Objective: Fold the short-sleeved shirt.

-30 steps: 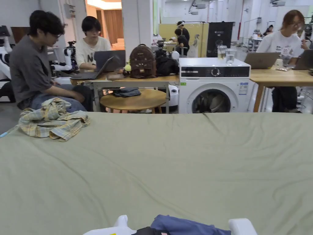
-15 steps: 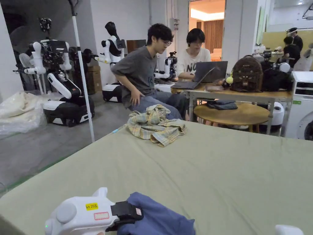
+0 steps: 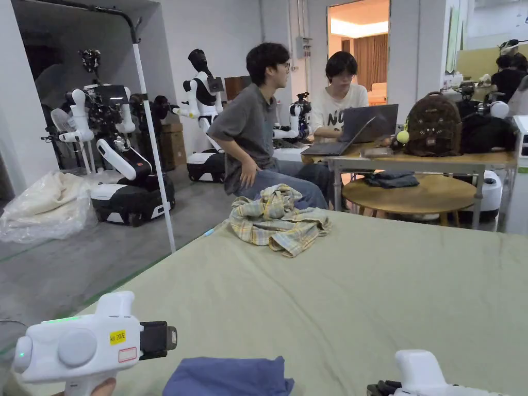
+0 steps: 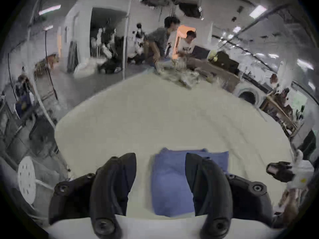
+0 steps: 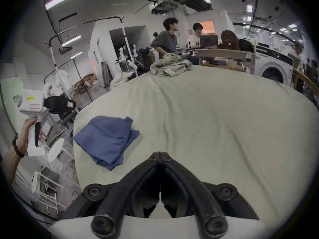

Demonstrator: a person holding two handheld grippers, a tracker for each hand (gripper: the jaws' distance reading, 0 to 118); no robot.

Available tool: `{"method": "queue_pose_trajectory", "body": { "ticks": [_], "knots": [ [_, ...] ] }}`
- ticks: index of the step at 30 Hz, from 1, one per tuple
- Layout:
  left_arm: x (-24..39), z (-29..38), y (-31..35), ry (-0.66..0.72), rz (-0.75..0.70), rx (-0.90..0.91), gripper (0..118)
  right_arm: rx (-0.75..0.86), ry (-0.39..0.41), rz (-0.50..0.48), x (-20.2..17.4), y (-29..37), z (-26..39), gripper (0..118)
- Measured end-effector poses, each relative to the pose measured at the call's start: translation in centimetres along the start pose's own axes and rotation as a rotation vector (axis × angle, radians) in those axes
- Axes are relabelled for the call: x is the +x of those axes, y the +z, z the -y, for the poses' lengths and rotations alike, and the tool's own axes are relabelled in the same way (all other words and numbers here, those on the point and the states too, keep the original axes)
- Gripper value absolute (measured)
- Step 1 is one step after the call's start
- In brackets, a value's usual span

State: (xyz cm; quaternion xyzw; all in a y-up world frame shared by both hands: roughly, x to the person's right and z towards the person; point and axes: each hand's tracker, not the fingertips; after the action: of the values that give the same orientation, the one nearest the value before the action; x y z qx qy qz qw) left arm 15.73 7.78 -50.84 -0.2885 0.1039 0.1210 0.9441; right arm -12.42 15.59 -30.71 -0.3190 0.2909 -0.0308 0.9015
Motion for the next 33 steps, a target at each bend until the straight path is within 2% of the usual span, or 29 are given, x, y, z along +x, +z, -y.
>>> {"method": "queue_pose_trajectory", "body": {
  "ticks": [2, 3, 4, 5, 6, 8, 9, 11, 13, 14, 16, 17, 19, 20, 24, 26, 28, 33],
  "knots": [
    [5.4, -1.2, 11.5, 0.007, 0.142, 0.046, 59, 0.027, -0.024, 0.019, 0.3, 1.5, -0.3, 0],
    [7.8, -1.7, 17.8, 0.020, 0.216, 0.045, 54, 0.039, -0.027, 0.036, 0.3, 2.4, -0.4, 0],
    [9.2, -0.4, 21.6, 0.001, 0.264, 0.070, 42, 0.068, -0.018, 0.055, 0.5, 3.6, -0.4, 0],
    [10.8, 3.1, 22.8, -0.044, 0.280, 0.098, 28, 0.097, -0.001, 0.074, 0.8, 5.0, -0.4, 0],
    [11.6, 7.1, 21.0, -0.101, 0.259, 0.124, 13, 0.114, 0.017, 0.104, 1.0, 6.2, -0.4, 0],
    [13.0, 14.4, 18.7, -0.206, 0.243, 0.184, 3, 0.159, 0.046, 0.158, 1.9, 9.1, -0.3, 0],
    [14.3, 17.0, 21.6, -0.234, 0.288, 0.202, 0, 0.186, 0.056, 0.188, 2.5, 10.8, -0.2, 0],
    [16.2, 21.4, 27.1, -0.283, 0.378, 0.256, 0, 0.239, 0.068, 0.254, 3.6, 14.0, 0.2, 0],
    [17.5, 23.9, 19.8, -0.342, 0.301, 0.343, 0, 0.308, 0.091, 0.322, 5.2, 17.4, 1.2, 0],
    [19.1, 22.3, 17.5, -0.332, 0.278, 0.405, 0, 0.341, 0.106, 0.353, 6.0, 19.1, 1.8, 0],
    [21.6, 22.3, 28.2, -0.294, 0.415, 0.416, 0, 0.382, 0.122, 0.469, 7.6, 22.1, 3.0, 0],
    [22.1, 23.1, 29.4, -0.301, 0.430, 0.413, 0, 0.405, 0.120, 0.508, 8.4, 23.6, 3.6, 0],
    [21.6, 26.7, 26.4, -0.364, 0.405, 0.434, 0, 0.418, 0.084, 0.564, 10.0, 25.9, 4.6, 0],
    [21.1, 28.1, 25.0, -0.395, 0.395, 0.442, 0, 0.428, 0.067, 0.582, 10.7, 27.0, 5.1, 0],
    [22.9, 28.0, 28.5, -0.383, 0.436, 0.433, 0, 0.454, -0.017, 0.647, 12.4, 29.7, 6.5, 0],
    [23.8, 27.0, 30.7, -0.362, 0.462, 0.428, 0, 0.444, -0.021, 0.709, 12.6, 30.4, 6.9, 0],
    [24.8, 25.3, 32.7, -0.331, 0.482, 0.427, 0, 0.459, -0.011, 0.707, 12.7, 30.8, 7.0, 0],
    [26.4, 24.0, 32.9, -0.306, 0.474, 0.455, 0, 0.503, -0.030, 0.687, 12.5, 31.6, 7.2, 0]
  ]
}}
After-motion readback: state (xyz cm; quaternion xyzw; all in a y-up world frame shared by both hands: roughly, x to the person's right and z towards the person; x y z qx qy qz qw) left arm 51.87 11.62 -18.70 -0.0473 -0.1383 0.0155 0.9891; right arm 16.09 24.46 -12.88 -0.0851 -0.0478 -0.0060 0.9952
